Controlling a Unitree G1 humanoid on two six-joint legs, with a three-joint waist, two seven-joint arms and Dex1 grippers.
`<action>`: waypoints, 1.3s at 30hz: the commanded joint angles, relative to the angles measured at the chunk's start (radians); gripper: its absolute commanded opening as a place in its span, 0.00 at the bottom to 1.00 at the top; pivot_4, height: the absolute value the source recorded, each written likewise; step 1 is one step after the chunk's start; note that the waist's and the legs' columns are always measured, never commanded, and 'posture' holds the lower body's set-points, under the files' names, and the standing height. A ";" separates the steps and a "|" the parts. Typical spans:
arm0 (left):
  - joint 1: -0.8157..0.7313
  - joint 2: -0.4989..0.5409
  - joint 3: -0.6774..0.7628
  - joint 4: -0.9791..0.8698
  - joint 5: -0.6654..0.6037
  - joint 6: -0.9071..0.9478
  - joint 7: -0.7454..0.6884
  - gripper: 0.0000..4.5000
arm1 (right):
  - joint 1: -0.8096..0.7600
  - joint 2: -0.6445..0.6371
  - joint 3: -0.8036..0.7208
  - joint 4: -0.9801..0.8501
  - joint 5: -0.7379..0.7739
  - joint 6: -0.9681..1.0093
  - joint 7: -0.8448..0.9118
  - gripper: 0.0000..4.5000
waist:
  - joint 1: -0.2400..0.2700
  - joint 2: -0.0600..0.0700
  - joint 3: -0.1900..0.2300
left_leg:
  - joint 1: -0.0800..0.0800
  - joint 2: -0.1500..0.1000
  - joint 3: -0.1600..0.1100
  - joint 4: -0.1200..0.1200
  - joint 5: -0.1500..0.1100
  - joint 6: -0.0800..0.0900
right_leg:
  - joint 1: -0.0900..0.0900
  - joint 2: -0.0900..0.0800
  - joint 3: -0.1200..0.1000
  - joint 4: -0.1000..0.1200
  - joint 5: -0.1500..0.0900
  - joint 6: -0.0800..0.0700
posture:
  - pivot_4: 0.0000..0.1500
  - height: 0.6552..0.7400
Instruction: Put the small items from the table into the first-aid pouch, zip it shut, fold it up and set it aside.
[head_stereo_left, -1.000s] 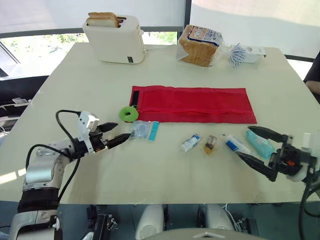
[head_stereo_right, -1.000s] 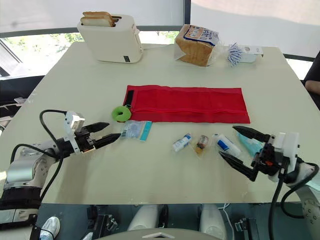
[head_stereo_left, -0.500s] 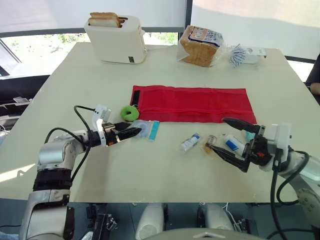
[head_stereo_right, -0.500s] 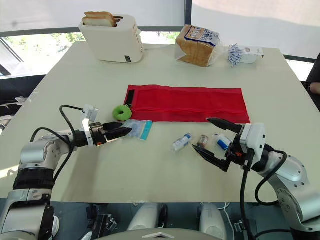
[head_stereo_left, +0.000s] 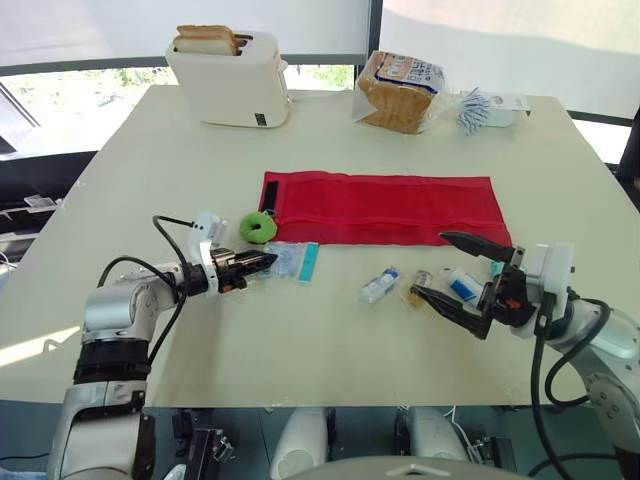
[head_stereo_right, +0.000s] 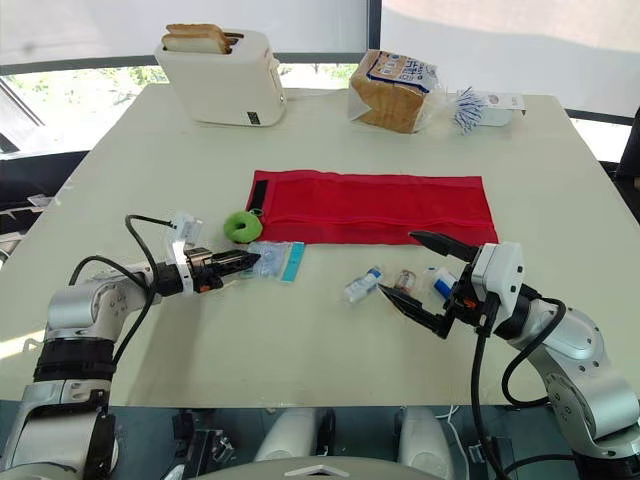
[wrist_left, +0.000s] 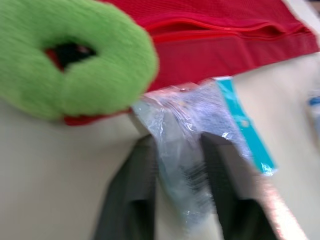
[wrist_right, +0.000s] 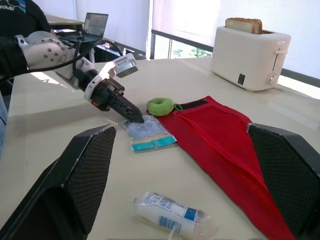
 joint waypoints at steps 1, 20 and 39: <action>0.028 -0.002 0.024 -0.050 -0.030 0.019 -0.002 0.02 | -0.012 -0.001 -0.012 -0.050 0.011 0.006 -0.022 1.00 | -0.002 0.000 0.000 | 0.000 0.000 0.000 0.000 0.000 0.000 | 0.000 0.000 0.000 0.000 0.000 0.000 | 1.00 1.00; -0.067 -0.109 -0.031 -0.387 -0.181 -0.010 -0.005 0.02 | -0.407 0.003 -0.006 0.021 0.550 0.736 -0.478 1.00 | -0.003 -0.005 0.003 | -0.002 0.001 -0.001 0.000 0.002 -0.003 | -0.001 -0.002 0.000 0.000 0.000 -0.001 | 1.00 1.00; -0.385 -0.028 -0.293 -0.145 0.024 -0.388 -0.490 0.02 | -0.783 -0.075 0.098 0.353 0.762 1.033 -0.426 1.00 | -0.002 -0.004 0.005 | -0.019 -0.002 0.000 0.010 -0.001 0.002 | -0.014 0.002 0.001 0.005 0.000 0.000 | 1.00 1.00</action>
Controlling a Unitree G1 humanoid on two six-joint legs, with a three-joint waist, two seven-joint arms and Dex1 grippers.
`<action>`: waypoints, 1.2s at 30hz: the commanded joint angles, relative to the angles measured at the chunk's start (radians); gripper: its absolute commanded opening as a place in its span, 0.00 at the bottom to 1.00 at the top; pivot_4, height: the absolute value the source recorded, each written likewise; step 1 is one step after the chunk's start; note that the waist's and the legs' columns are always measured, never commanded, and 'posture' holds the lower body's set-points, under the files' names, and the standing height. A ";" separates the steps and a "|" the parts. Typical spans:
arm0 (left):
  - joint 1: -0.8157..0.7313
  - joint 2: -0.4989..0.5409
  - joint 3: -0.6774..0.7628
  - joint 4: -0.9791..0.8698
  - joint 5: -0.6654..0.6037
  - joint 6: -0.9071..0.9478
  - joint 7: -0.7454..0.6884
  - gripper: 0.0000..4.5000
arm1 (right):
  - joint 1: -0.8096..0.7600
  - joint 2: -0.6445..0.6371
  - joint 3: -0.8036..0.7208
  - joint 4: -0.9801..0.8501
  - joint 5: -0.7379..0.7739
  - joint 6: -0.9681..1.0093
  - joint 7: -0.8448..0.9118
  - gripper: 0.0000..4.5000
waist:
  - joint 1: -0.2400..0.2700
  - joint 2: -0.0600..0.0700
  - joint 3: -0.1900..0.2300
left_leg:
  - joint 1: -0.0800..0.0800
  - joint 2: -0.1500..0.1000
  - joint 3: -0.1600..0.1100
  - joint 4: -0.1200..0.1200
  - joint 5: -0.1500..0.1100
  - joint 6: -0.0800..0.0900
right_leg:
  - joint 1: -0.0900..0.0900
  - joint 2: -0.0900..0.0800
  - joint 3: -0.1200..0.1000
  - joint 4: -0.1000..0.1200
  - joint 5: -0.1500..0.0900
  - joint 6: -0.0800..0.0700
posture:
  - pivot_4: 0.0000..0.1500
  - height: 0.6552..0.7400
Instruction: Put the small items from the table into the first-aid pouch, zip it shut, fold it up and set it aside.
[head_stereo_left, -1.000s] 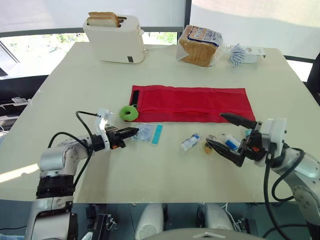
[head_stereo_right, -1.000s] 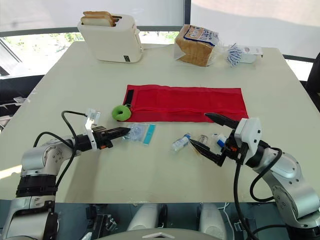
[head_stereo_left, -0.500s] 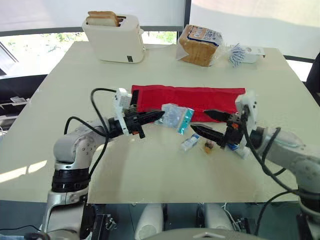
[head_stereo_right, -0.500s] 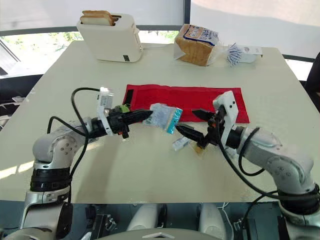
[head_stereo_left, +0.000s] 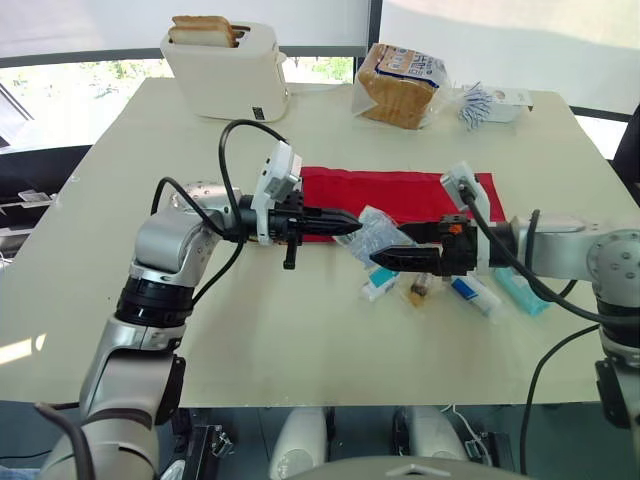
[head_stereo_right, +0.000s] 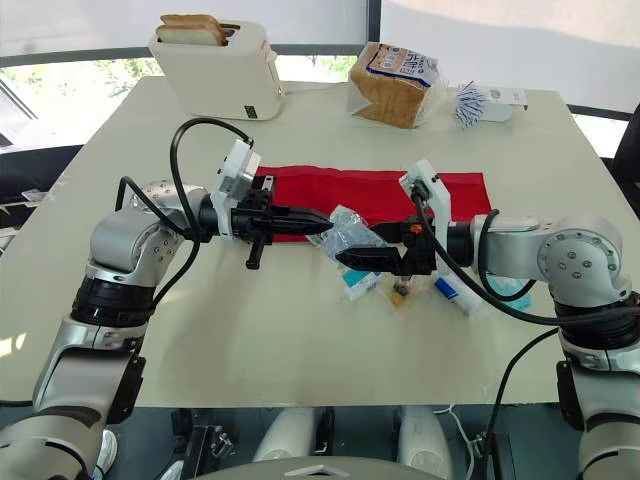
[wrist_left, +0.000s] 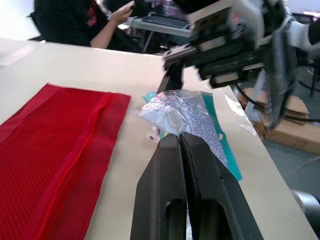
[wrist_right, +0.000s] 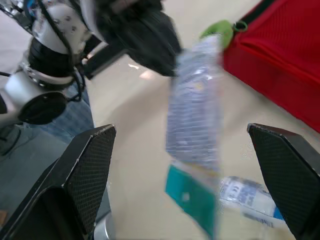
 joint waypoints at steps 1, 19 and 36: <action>-0.040 -0.008 0.003 0.039 0.035 -0.076 -0.031 0.02 | -0.044 0.009 -0.021 0.012 0.017 0.023 0.024 1.00 | 0.000 0.000 0.000 | 0.000 0.000 0.000 0.000 0.000 0.000 | 0.000 0.000 0.000 0.000 0.000 0.000 | 1.00 1.00; -0.005 -0.050 0.000 0.019 0.037 -0.062 -0.012 0.00 | -0.009 0.066 -0.069 0.020 0.040 0.081 -0.051 0.00 | 0.000 0.000 0.000 | 0.000 0.001 0.000 0.000 0.000 0.000 | -0.001 0.000 0.001 0.002 0.000 0.000 | 1.00 1.00; -0.034 -0.059 0.050 0.063 0.024 0.027 0.083 0.30 | 0.033 0.080 -0.095 0.001 0.023 0.073 -0.065 0.00 | -0.001 0.000 0.000 | 0.000 0.000 0.000 0.000 0.000 0.000 | -0.001 0.000 0.001 0.002 0.000 0.000 | 1.00 1.00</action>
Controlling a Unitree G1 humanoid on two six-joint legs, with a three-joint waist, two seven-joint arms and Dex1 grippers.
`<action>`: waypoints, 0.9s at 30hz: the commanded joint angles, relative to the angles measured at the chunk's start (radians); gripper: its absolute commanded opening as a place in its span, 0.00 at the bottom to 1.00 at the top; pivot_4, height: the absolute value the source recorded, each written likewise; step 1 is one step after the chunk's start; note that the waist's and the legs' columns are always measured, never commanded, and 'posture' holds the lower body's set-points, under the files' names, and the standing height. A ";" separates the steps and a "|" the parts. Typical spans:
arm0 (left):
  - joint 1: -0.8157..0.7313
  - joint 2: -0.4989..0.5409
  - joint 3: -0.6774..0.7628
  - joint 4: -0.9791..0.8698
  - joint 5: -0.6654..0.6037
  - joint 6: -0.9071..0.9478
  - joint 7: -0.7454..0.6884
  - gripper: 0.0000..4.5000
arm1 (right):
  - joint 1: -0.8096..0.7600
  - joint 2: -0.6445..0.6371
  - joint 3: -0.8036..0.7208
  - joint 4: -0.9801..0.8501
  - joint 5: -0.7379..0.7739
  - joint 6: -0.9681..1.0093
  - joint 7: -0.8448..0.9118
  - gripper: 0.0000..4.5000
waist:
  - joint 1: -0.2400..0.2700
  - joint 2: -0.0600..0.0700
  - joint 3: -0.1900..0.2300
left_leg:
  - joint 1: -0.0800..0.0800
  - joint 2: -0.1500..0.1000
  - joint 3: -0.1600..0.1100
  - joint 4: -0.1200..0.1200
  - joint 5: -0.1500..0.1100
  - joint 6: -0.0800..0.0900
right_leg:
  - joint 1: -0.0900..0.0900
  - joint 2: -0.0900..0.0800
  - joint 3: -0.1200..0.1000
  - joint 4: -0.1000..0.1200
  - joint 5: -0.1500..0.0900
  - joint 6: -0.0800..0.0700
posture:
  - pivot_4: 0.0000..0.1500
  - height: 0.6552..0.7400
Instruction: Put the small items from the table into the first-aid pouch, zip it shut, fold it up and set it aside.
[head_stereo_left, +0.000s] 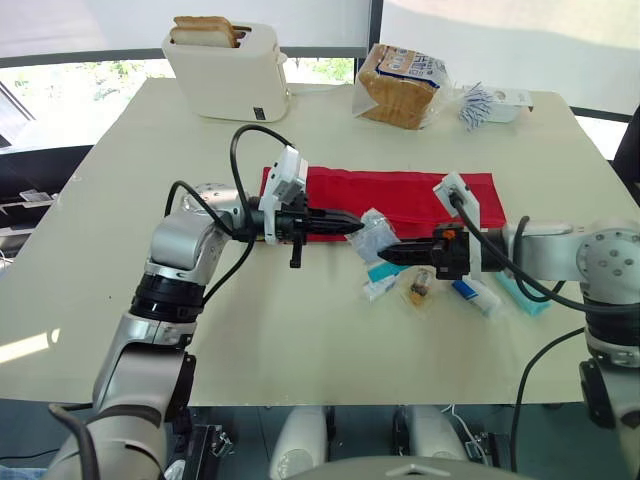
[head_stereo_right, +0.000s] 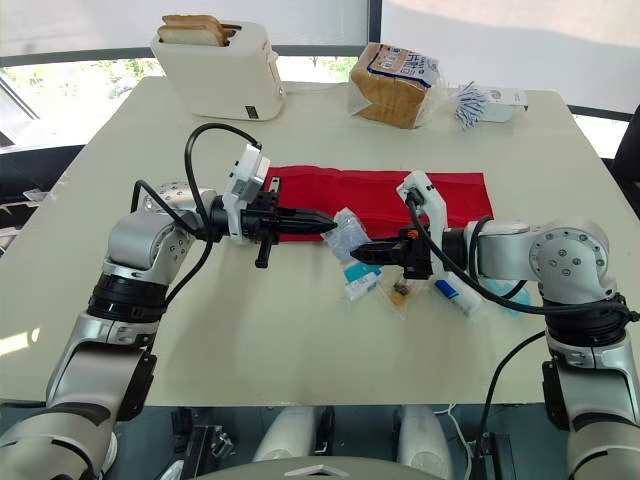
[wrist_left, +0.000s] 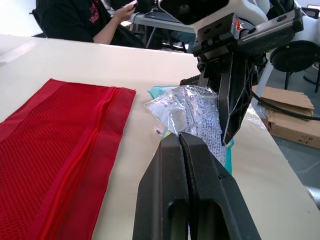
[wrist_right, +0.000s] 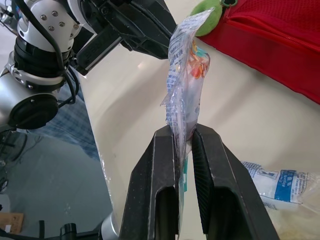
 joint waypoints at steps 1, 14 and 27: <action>-0.018 -0.007 0.057 -0.008 -0.018 0.015 0.049 0.43 | 0.010 -0.001 -0.048 -0.029 0.020 -0.020 -0.001 0.00 | -0.001 0.000 0.000 | 0.000 0.000 0.000 0.000 0.000 0.000 | 0.000 0.000 0.000 0.000 0.000 0.000 | 1.00 1.00; 0.138 0.022 0.229 0.099 0.173 -0.213 0.413 0.98 | 0.252 -0.010 -0.163 -0.174 0.010 -0.139 -0.023 0.00 | 0.003 -0.001 -0.001 | 0.001 0.000 0.000 0.000 0.000 0.000 | 0.000 0.000 0.001 0.000 0.000 0.000 | 1.00 1.00; 0.061 0.073 0.039 0.469 0.628 -0.809 0.652 0.98 | 0.319 0.040 -0.158 -0.244 0.093 -0.238 -0.167 0.00 | 0.004 -0.004 -0.001 | 0.000 0.000 0.001 0.000 0.000 0.000 | 0.000 -0.001 0.001 0.001 0.000 0.000 | 1.00 1.00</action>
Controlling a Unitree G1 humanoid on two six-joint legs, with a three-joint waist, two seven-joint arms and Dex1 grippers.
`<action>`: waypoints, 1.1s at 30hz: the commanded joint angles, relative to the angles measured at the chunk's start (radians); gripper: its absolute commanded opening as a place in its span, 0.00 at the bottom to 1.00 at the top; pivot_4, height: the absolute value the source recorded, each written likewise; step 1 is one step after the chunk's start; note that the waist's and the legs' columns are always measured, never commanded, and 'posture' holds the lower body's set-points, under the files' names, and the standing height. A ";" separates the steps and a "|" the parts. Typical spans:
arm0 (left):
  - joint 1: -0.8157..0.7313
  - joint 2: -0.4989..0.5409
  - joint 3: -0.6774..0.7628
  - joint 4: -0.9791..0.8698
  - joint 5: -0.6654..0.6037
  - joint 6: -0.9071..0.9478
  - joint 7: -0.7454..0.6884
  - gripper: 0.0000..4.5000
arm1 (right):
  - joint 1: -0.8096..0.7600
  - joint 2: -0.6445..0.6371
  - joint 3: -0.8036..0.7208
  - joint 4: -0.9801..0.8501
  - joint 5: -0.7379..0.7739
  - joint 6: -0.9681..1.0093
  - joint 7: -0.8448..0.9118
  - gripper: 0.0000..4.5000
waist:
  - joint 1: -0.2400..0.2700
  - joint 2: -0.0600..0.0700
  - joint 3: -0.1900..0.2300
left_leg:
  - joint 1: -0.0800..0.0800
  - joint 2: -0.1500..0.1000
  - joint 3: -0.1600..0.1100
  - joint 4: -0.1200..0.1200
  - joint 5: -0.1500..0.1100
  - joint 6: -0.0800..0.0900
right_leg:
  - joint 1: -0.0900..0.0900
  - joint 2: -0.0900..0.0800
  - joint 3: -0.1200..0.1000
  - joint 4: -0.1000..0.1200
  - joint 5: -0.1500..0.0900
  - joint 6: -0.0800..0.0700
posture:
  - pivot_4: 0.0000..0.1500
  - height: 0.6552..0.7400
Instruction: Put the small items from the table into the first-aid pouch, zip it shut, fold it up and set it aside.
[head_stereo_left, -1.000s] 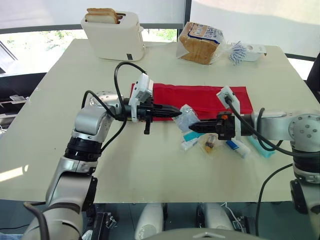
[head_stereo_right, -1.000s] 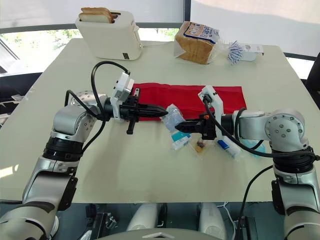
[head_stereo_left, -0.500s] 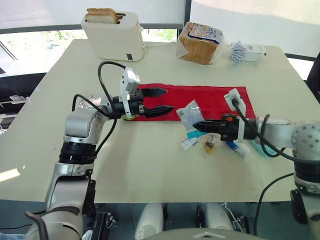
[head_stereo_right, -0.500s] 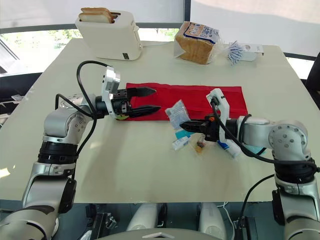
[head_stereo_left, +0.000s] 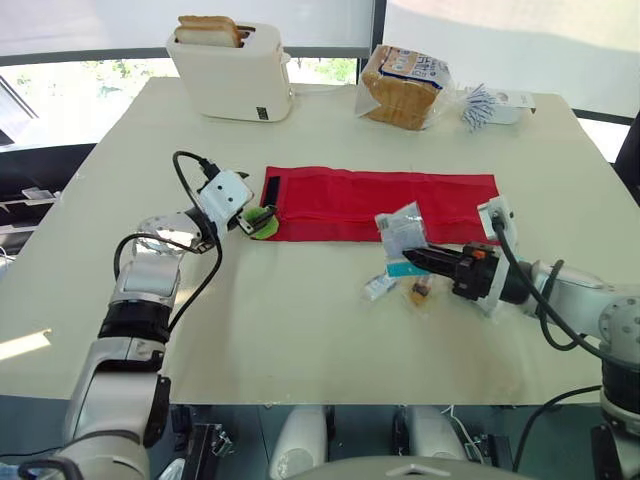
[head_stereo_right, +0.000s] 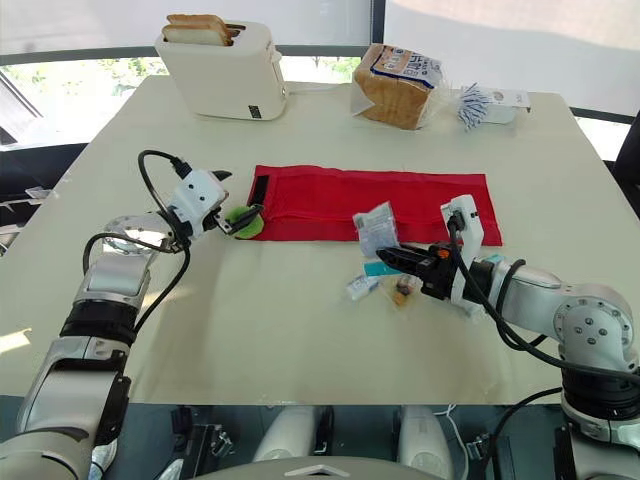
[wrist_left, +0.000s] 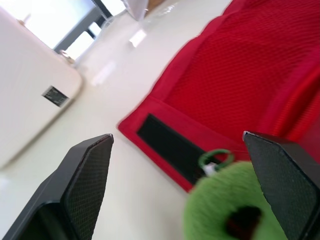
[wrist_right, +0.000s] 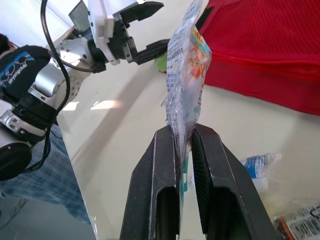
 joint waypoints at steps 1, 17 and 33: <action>-0.070 -0.018 -0.060 0.055 0.062 -0.112 -0.002 0.98 | -0.007 0.007 -0.004 -0.041 0.043 -0.040 -0.040 0.00 | -0.002 0.000 0.000 | 0.000 0.000 0.000 0.000 0.000 0.000 | 0.000 0.000 0.000 0.000 0.000 0.000 | 1.00 1.00; -0.142 -0.043 -0.198 0.097 0.337 -0.093 0.195 0.98 | 0.006 -0.020 0.017 -0.062 0.104 -0.108 -0.143 0.00 | -0.005 0.000 0.000 | 0.000 0.000 0.000 0.000 0.000 0.000 | 0.000 0.001 0.000 0.001 0.000 0.000 | 1.00 1.00; -0.146 -0.041 -0.148 0.165 0.233 -0.064 0.123 0.03 | 0.005 -0.022 0.055 -0.063 0.080 -0.144 -0.149 0.00 | -0.005 0.000 0.000 | 0.000 0.000 0.000 0.000 0.000 0.000 | 0.000 0.001 0.000 0.001 0.000 0.000 | 1.00 1.00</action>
